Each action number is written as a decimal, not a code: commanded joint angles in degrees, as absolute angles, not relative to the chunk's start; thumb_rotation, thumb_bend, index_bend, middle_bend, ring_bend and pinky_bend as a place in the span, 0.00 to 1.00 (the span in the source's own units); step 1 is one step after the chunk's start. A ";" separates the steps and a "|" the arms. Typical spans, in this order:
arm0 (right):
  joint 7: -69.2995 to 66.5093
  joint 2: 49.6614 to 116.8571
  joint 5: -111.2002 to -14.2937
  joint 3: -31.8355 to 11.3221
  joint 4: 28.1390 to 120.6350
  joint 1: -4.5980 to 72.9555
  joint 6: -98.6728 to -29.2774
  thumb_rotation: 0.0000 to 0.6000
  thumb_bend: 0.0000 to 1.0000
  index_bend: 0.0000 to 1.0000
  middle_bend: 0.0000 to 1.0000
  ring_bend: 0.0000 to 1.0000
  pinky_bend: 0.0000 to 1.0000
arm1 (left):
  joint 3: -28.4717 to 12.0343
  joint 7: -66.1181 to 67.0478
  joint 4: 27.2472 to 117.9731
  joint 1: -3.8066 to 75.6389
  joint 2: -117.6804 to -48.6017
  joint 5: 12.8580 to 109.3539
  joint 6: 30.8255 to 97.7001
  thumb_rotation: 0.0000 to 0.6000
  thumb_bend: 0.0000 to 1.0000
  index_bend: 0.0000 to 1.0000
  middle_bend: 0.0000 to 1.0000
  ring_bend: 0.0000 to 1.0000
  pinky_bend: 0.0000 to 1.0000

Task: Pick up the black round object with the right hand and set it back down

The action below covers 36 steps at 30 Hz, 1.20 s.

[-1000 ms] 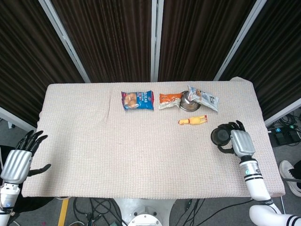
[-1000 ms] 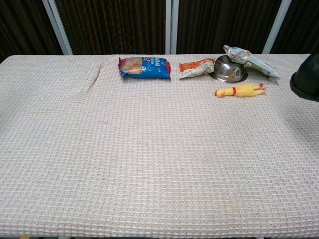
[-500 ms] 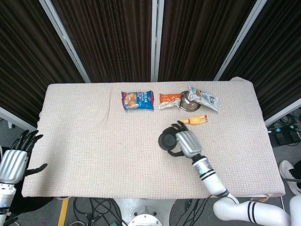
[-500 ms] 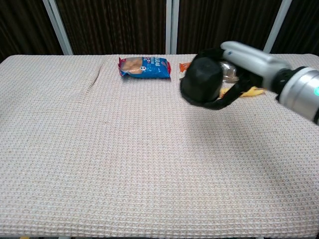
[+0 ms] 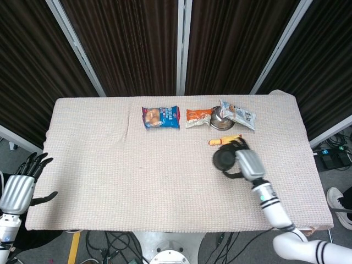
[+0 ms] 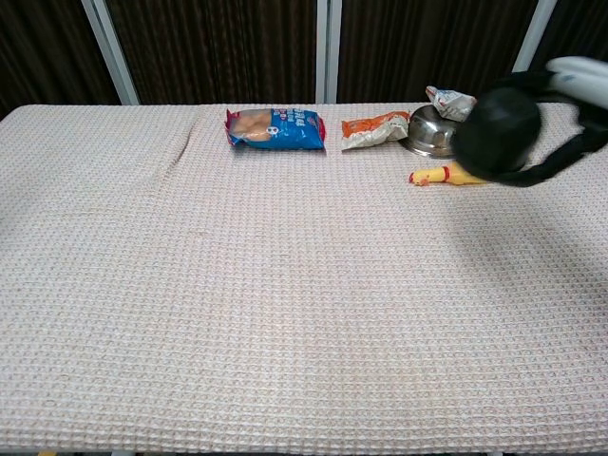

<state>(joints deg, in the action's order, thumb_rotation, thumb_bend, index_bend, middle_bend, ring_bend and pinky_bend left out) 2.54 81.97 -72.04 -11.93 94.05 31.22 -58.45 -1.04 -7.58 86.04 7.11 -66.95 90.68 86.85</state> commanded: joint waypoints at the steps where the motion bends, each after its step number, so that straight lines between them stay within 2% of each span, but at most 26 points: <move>1: 8.67 84.73 -71.40 -13.31 97.15 33.40 -59.52 1.00 0.24 0.46 0.49 0.13 0.00 | -1.00 -7.76 85.84 7.09 -66.90 90.78 86.87 1.00 0.09 0.16 0.08 0.00 0.17; 5: 4.64 74.73 -68.33 -13.57 96.20 26.08 -66.19 1.00 0.24 0.46 0.49 0.13 0.00 | -0.81 -8.43 85.11 7.32 -67.16 90.76 86.19 1.00 0.09 0.16 0.08 0.00 0.17; 9: -1.22 68.60 -65.19 -12.82 94.40 22.37 -64.79 1.00 0.24 0.46 0.49 0.13 0.00 | -0.83 -8.41 85.05 7.53 -67.83 90.89 86.01 1.00 0.09 0.16 0.08 0.00 0.17; 11: -1.42 69.38 -66.09 -12.14 94.74 23.74 -62.02 1.00 0.25 0.46 0.49 0.13 0.00 | -0.77 -7.95 85.14 7.73 -68.16 91.25 85.94 1.00 0.09 0.16 0.08 0.00 0.17; 16: 5.42 80.38 -71.18 -12.45 97.52 33.52 -55.25 1.00 0.24 0.46 0.49 0.13 0.00 | -0.86 -7.13 85.63 7.64 -67.74 91.15 86.19 1.00 0.09 0.16 0.08 0.00 0.17; 18: 8.46 84.76 -71.11 -13.34 98.41 36.59 -54.31 1.00 0.24 0.46 0.49 0.13 0.00 | -1.14 -6.89 85.97 7.62 -67.35 90.77 86.27 1.00 0.09 0.16 0.08 0.00 0.17; 20: 9.88 86.42 -70.59 -13.89 99.29 37.15 -55.56 1.00 0.24 0.46 0.49 0.13 0.00 | -1.30 -6.85 86.32 7.67 -67.07 90.57 86.24 1.00 0.09 0.16 0.08 0.00 0.17; 23: 10.29 83.07 -69.43 -13.46 100.38 33.94 -60.03 1.00 0.24 0.46 0.49 0.13 0.00 | -1.17 -6.82 86.39 7.84 -67.01 90.92 86.09 1.00 0.09 0.16 0.08 0.00 0.17; 26: 5.84 74.42 -67.17 -13.11 99.26 27.94 -64.39 1.00 0.24 0.46 0.49 0.13 0.00 | -0.73 -6.92 86.25 7.84 -67.30 91.24 85.80 1.00 0.09 0.16 0.08 0.00 0.17; 30: -5.76 65.59 -63.13 -13.33 93.64 21.70 -64.34 1.00 0.24 0.46 0.49 0.13 0.00 | -0.68 -6.38 86.32 7.81 -67.62 91.32 85.89 1.00 0.09 0.16 0.08 0.00 0.17; 33: -8.77 64.86 -64.90 -12.09 92.03 21.26 -62.09 1.00 0.24 0.46 0.49 0.13 0.00 | -0.76 -5.91 86.57 8.02 -68.01 91.31 85.65 1.00 0.09 0.16 0.08 0.00 0.17; 36: -4.75 69.08 -70.84 -10.75 94.36 25.25 -59.66 1.00 0.24 0.46 0.49 0.13 0.00 | -0.65 -5.22 86.92 8.24 -68.38 91.82 85.61 1.00 0.09 0.16 0.08 0.00 0.17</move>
